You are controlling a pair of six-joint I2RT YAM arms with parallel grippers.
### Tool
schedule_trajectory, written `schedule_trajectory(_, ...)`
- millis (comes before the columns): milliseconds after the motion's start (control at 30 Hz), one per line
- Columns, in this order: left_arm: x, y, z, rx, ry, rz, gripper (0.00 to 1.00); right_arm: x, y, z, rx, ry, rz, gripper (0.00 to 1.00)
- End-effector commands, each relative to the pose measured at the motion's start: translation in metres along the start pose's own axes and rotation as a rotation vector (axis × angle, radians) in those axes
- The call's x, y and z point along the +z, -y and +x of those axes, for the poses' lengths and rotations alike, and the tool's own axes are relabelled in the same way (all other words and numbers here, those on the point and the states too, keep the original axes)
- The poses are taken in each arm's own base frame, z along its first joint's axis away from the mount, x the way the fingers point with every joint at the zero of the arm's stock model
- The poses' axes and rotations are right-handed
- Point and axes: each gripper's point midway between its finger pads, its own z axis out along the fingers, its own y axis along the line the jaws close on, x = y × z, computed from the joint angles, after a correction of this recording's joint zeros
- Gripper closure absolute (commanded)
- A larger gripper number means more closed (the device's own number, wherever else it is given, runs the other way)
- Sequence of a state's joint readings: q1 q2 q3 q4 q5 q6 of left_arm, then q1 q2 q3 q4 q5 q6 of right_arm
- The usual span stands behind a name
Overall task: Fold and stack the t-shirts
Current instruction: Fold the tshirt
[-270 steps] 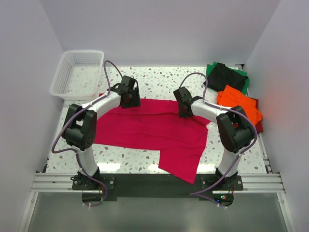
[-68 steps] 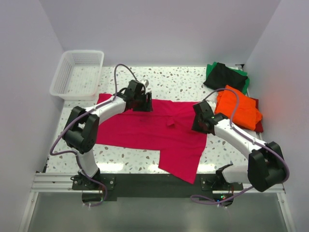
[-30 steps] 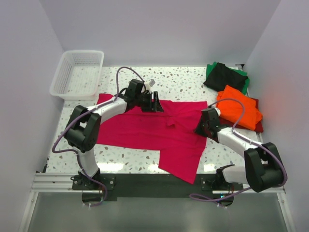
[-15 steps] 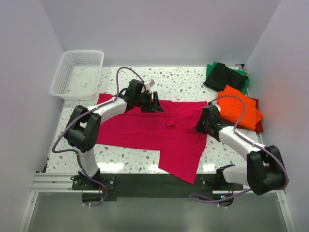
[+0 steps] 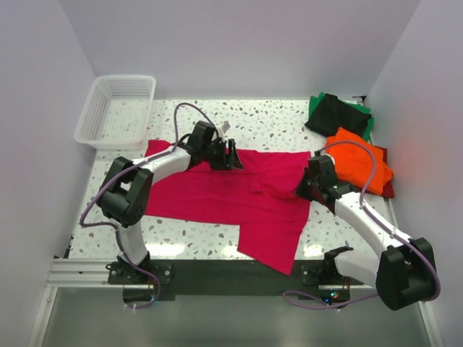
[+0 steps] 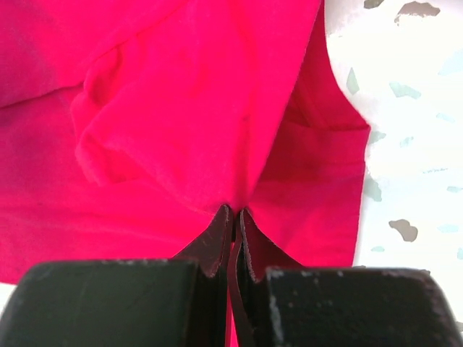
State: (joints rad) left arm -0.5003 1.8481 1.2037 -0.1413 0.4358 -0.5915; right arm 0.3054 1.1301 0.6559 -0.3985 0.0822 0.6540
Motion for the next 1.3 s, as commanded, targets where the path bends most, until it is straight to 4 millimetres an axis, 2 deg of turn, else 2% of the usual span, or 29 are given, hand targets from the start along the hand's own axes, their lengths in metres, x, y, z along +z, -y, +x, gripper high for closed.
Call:
schedule_trajectory(0, 0.005, -0.001, -0.005, -0.008, 0.026, -0.005, 0.37, -0.018, -0.023, -0.019, 0.039, 0.031, -0.085, 1.0)
schedule_trajectory(300, 0.009, -0.004, -0.006, -0.011, 0.022, -0.013, 0.37, -0.028, -0.048, -0.038, 0.051, 0.091, -0.193, 1.0)
schedule_trajectory(433, 0.009, -0.005, -0.007, -0.011, 0.026, -0.021, 0.37, -0.028, -0.049, -0.038, 0.059, 0.086, -0.198, 1.0)
schedule_trajectory(533, 0.01, -0.005, -0.007, -0.008, 0.025, -0.022, 0.37, -0.026, -0.045, -0.029, 0.057, 0.052, -0.184, 1.0)
schedule_trajectory(633, 0.011, -0.006, -0.008, -0.009, 0.023, -0.023, 0.37, -0.024, -0.028, -0.013, 0.076, 0.005, -0.11, 1.0)
schedule_trajectory(667, 0.011, -0.006, -0.008, -0.009, 0.025, -0.026, 0.37, -0.022, -0.016, -0.009, 0.085, 0.002, -0.057, 1.0)
schedule_trajectory(700, 0.011, -0.007, -0.009, -0.006, 0.027, -0.032, 0.37, -0.024, -0.003, 0.005, 0.102, -0.047, 0.0, 1.0)
schedule_trajectory(800, 0.012, -0.008, -0.008, -0.002, 0.028, -0.039, 0.37, -0.02, 0.014, 0.026, 0.106, -0.111, 0.075, 1.0)
schedule_trajectory(1033, 0.012, -0.008, -0.011, -0.001, 0.028, -0.042, 0.37, -0.017, 0.044, 0.035, 0.141, -0.13, 0.25, 0.98)
schedule_trajectory(1100, 0.011, -0.007, -0.012, 0.006, 0.032, -0.044, 0.37, -0.019, 0.053, 0.035, 0.149, -0.138, 0.313, 0.89)
schedule_trajectory(1133, 0.01, -0.007, -0.012, 0.006, 0.033, -0.048, 0.37, -0.018, 0.056, 0.036, 0.144, -0.144, 0.338, 0.75)
schedule_trajectory(1167, 0.009, -0.008, -0.013, 0.012, 0.034, -0.05, 0.37, -0.016, 0.056, 0.035, 0.142, -0.156, 0.351, 0.7)
schedule_trajectory(1267, 0.006, -0.006, -0.015, 0.023, 0.038, -0.054, 0.37, -0.014, 0.052, 0.032, 0.138, -0.156, 0.341, 0.67)
